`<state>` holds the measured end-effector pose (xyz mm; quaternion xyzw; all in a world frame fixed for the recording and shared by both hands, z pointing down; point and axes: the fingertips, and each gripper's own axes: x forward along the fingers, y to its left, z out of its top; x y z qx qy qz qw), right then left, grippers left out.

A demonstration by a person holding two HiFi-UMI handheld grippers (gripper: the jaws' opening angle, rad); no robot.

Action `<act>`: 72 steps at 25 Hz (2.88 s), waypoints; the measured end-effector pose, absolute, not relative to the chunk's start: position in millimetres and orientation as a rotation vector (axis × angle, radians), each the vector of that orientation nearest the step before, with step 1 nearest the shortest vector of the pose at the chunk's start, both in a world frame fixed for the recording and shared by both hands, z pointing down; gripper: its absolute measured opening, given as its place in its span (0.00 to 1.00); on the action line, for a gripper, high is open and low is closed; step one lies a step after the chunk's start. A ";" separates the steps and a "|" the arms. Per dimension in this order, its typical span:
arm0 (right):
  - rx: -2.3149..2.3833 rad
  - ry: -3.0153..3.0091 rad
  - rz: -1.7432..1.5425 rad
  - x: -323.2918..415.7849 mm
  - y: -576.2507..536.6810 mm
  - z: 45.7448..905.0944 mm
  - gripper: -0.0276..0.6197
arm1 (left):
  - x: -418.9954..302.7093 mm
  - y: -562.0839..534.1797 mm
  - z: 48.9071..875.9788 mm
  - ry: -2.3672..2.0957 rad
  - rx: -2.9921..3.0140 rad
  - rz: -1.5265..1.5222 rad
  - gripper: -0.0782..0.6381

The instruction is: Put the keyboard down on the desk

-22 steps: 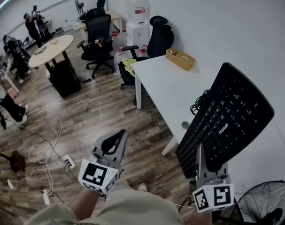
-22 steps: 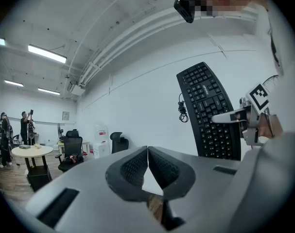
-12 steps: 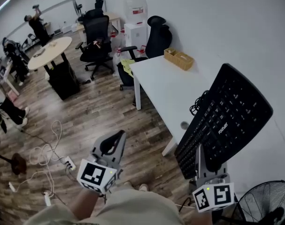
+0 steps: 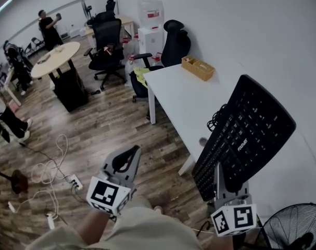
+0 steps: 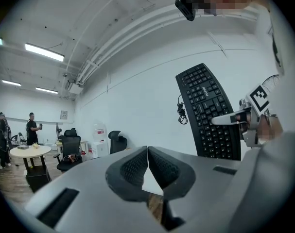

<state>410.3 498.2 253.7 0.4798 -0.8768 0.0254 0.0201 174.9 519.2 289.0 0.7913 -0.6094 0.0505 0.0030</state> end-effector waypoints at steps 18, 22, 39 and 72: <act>1.418 -2.675 0.186 371.2 426.8 291.6 0.18 | 134.0 459.0 314.1 -1.908 2.449 0.143 0.14; 1.406 -2.651 0.200 336.3 363.8 299.9 0.18 | 96.2 398.3 324.5 -1.916 2.439 0.161 0.14; 1.453 -2.573 0.424 212.7 177.4 325.2 0.18 | -24.7 211.0 321.9 -1.798 2.486 0.215 0.14; 1.392 -2.383 1.048 103.4 -161.9 496.8 0.18 | -126.8 -105.7 433.8 -1.622 2.376 0.514 0.14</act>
